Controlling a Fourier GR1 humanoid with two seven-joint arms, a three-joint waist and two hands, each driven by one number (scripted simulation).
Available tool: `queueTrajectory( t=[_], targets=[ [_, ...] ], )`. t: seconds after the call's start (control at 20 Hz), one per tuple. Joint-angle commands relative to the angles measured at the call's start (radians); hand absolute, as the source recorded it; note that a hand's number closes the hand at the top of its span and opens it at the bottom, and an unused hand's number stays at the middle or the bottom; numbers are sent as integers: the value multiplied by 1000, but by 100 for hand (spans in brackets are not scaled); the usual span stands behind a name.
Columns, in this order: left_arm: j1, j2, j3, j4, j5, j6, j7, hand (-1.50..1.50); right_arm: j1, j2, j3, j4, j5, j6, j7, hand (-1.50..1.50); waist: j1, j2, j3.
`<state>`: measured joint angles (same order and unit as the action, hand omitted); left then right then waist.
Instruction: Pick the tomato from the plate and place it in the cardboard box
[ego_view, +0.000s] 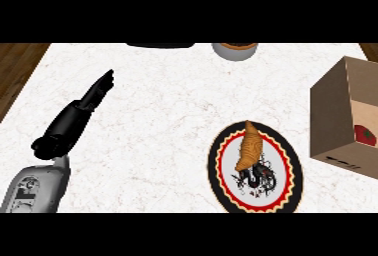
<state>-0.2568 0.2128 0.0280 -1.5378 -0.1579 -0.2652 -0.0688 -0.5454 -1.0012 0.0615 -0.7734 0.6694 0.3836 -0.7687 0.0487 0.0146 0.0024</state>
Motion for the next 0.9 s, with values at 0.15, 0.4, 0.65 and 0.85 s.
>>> queueTrajectory(
  t=[0.15, 0.4, 0.65, 0.85],
  targets=[
    [28, -17, -15, 12, -15, 9, -14, 0, -99, 92, -93, 125, -190, 119, -198, -150, -6, -2, 1],
    [6, 9, 6, -1, 0, -7, 14, 0, -140, 181, -267, 256, -489, 313, -53, -150, -18, -10, 1],
    [12, -23, 1, 7, -2, 18, 6, 0, -202, 146, -370, 409, -639, 432, 152, -150, -19, -4, 0],
    [-18, -9, -4, -3, -22, 19, 4, 0, -253, 82, -433, 500, -691, 431, 209, -150, 0, 9, 4]
  ],
)
